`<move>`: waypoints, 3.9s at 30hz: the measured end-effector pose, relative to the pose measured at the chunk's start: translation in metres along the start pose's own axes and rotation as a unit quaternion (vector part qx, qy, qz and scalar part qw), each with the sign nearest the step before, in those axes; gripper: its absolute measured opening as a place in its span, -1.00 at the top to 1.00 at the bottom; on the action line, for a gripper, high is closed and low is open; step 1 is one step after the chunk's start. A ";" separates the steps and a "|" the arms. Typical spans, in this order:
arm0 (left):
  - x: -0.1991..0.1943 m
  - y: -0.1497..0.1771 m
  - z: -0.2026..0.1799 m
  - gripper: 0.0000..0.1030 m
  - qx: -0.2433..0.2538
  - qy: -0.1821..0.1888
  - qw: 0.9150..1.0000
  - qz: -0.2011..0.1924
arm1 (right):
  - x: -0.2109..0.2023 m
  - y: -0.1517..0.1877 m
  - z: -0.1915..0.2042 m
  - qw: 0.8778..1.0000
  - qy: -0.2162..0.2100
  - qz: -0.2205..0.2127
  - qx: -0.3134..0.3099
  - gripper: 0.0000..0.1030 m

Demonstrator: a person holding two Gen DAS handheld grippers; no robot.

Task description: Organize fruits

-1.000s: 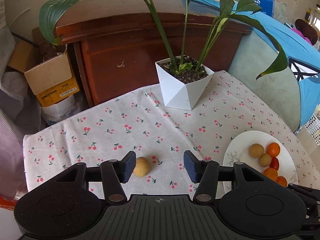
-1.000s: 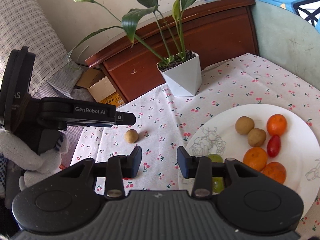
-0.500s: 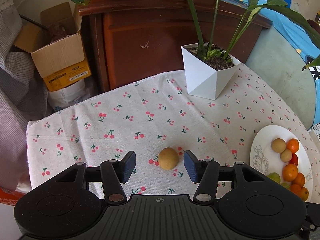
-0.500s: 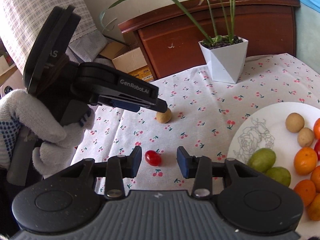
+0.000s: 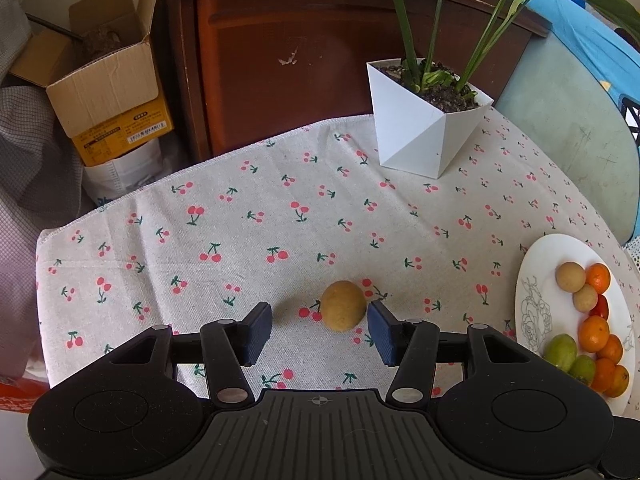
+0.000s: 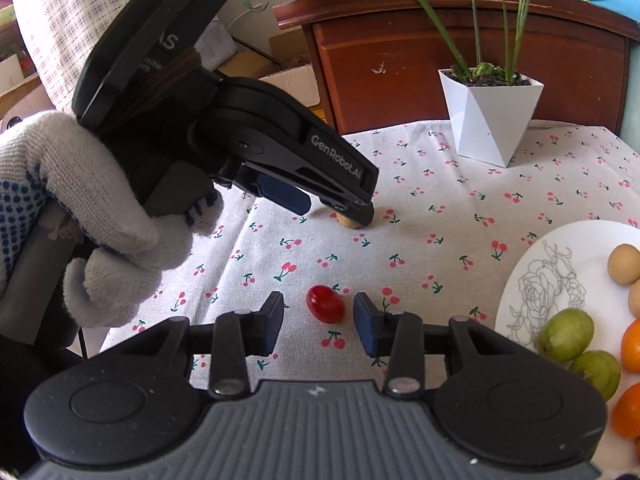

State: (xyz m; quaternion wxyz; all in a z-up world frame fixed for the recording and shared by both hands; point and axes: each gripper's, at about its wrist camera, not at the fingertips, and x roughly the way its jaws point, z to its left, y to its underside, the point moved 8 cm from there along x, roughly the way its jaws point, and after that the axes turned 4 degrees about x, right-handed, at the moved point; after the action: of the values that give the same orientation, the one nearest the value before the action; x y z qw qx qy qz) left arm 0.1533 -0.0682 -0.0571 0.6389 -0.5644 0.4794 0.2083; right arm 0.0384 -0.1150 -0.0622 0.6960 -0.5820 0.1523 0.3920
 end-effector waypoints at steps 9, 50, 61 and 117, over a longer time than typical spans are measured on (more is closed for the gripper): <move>0.001 0.002 -0.004 0.00 0.021 -0.002 1.000 -0.012 | 0.009 0.002 0.003 0.999 0.022 -0.006 -0.028 0.52; -0.038 -0.017 -0.063 0.55 0.047 0.052 0.992 -0.104 | -0.076 -0.028 -0.061 0.993 0.054 -0.090 0.054 0.62; -0.033 -0.013 -0.128 0.55 0.073 0.105 0.987 -0.102 | -0.114 -0.014 -0.129 0.980 0.127 -0.104 0.110 0.62; -0.065 0.056 -0.134 -0.72 0.022 -0.038 0.998 -0.047 | -0.175 0.024 -0.148 0.921 0.289 -0.062 0.255 -0.73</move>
State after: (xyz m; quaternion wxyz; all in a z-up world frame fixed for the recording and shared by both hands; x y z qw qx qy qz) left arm 0.0280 -0.1578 -0.0184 0.6780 -0.5639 0.4323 0.1886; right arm -0.0561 -0.3169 -0.0029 0.7694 -0.4813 0.4051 0.1112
